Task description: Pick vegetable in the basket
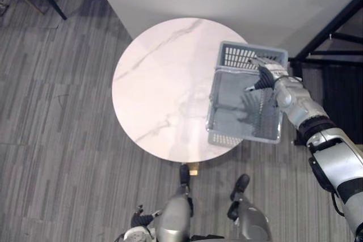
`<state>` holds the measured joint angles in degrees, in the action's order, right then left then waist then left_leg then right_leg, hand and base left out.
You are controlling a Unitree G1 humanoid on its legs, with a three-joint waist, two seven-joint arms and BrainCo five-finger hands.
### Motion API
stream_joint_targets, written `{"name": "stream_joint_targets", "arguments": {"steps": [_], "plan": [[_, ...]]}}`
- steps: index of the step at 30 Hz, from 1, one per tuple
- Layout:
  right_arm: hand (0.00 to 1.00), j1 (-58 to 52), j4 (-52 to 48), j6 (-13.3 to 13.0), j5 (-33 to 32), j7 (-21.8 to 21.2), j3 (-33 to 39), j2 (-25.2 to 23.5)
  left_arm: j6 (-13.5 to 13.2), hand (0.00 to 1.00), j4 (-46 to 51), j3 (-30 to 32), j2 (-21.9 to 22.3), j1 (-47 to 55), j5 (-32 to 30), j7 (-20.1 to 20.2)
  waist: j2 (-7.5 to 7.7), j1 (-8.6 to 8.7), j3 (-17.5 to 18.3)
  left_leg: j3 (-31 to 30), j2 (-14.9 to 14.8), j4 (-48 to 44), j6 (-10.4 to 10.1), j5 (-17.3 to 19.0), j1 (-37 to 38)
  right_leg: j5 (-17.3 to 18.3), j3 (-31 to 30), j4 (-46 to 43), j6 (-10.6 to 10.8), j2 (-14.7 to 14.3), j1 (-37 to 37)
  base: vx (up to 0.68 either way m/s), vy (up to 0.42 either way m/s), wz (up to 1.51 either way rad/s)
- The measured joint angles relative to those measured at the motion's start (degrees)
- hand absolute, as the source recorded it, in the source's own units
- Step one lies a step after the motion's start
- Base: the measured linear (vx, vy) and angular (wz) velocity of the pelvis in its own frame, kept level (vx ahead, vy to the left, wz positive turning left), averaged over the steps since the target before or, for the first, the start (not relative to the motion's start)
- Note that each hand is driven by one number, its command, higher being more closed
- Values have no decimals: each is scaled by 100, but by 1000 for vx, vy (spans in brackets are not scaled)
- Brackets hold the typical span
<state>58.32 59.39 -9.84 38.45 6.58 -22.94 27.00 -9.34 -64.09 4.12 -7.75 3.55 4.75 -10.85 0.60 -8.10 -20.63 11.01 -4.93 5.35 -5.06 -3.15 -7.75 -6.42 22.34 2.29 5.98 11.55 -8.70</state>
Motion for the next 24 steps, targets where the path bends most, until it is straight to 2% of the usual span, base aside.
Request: {"name": "stream_joint_targets", "arguments": {"steps": [18, 24], "plan": [[100, -191, -48, 77, 55, 0, -29, -6, 12, 0, 2, -52, -1, 0, -117, 0, -14, -14, -7, -31, 8, 4, 9, -20, 110, 0, -6, -23, 0, 10, 109, 0, 0, 0], [100, -383, -432, 103, 53, -213, -438, -1, 117, 0, 29, -47, -1, 1, -166, 7, -10, -5, -4, 37, -4, 8, 3, -19, 262, 0, -77, -23, 1, 3, 219, 6, 6, -5]]}}
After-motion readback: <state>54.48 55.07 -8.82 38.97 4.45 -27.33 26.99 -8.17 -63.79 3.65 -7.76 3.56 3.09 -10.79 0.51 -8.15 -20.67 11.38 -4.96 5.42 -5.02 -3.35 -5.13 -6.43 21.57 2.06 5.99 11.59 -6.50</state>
